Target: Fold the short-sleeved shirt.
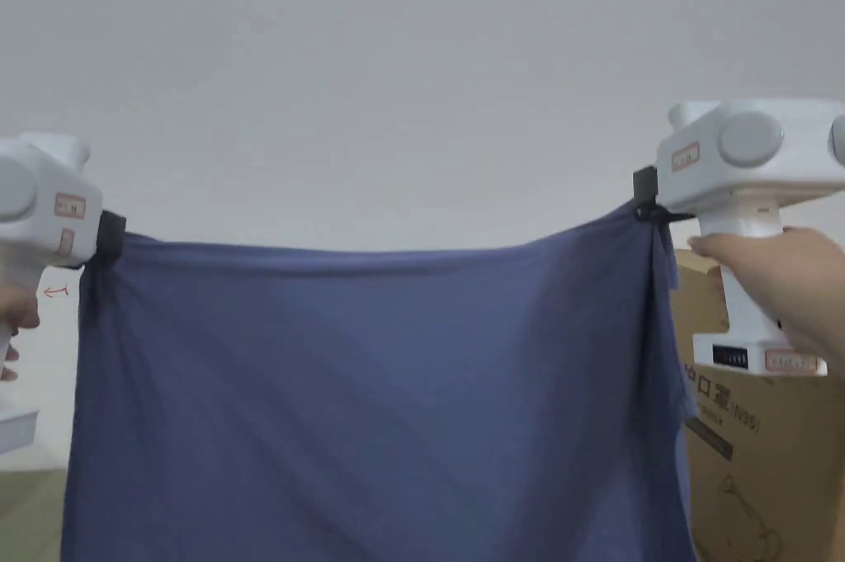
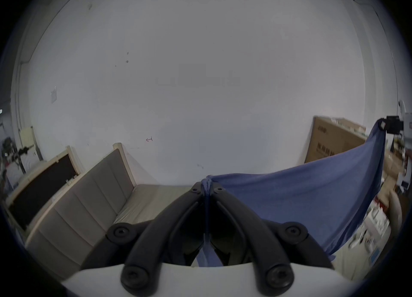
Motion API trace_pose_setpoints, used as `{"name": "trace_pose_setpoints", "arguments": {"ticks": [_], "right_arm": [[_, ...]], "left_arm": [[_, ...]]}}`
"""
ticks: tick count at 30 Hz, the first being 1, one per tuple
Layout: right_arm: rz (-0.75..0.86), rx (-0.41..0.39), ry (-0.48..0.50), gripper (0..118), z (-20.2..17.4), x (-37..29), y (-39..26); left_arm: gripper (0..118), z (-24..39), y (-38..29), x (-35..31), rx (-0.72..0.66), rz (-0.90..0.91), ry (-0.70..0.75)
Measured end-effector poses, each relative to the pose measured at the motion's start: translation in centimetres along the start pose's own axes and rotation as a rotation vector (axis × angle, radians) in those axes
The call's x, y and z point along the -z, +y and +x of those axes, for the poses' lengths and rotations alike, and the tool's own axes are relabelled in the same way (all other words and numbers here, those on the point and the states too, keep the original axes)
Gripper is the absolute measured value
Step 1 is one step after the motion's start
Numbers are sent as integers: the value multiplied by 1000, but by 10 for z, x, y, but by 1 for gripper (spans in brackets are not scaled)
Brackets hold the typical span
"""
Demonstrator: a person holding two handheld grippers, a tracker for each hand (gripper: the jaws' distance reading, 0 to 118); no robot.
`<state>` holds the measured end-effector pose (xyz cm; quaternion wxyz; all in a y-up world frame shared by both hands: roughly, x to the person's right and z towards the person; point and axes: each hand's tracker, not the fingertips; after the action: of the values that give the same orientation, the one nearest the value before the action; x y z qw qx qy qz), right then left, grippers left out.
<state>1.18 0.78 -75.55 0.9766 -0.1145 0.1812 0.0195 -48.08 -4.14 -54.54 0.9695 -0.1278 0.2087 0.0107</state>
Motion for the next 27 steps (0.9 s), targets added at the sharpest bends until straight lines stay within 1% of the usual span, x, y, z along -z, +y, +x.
{"name": "trace_pose_setpoints", "arguments": {"ticks": [1, 2, 4, 8, 10, 13, 16, 17, 19, 21, 22, 23, 24, 25, 27], "right_arm": [[28, 5, 22, 0, -1, 1, 7], [64, 3, 20, 0, -3, 0, 13], [109, -10, -6, 0, -4, 2, 16], [119, -8, -9, 0, -3, 8, 1], [78, 16, 2, 0, 0, 16, -26], [-43, 64, 3, 0, 6, 32, -106], [-258, 110, -12, 0, 10, 44, -218], [-323, 115, 6, 0, 13, 40, -261], [-446, 101, 3, 0, 19, 29, -340], [-562, 67, 5, 0, 24, 4, -407], [-610, 61, 40, 0, 29, -13, -431], [-649, 33, 41, 0, 31, -37, -455], [-677, 18, 47, 0, 36, -59, -475], [-697, 5, 72, 0, 42, -79, -491], [-760, -1, 84, 0, 48, -123, -516]], "left_arm": [[2, -2, 4, 3, -22, 15, 9], [2, -1, 6, 5, -19, 32, 14], [2, 0, 8, 8, 2, 65, 21], [2, 5, -6, 18, 12, 64, 20], [2, 4, -30, 26, -30, 11, 4], [2, 7, -98, 40, -86, -109, -12], [2, 12, -195, 49, -163, -296, -66], [2, 14, -230, 45, -171, -344, -75], [2, 18, -299, 29, -165, -422, -62], [2, 15, -358, 6, -180, -525, -86], [2, 7, -382, -2, -188, -570, -92], [2, 3, -405, -19, -185, -600, -103], [2, 0, -423, -38, -154, -611, -98], [2, -4, -440, -55, -133, -635, -106], [2, -9, -461, -88, -74, -673, -126]]}}
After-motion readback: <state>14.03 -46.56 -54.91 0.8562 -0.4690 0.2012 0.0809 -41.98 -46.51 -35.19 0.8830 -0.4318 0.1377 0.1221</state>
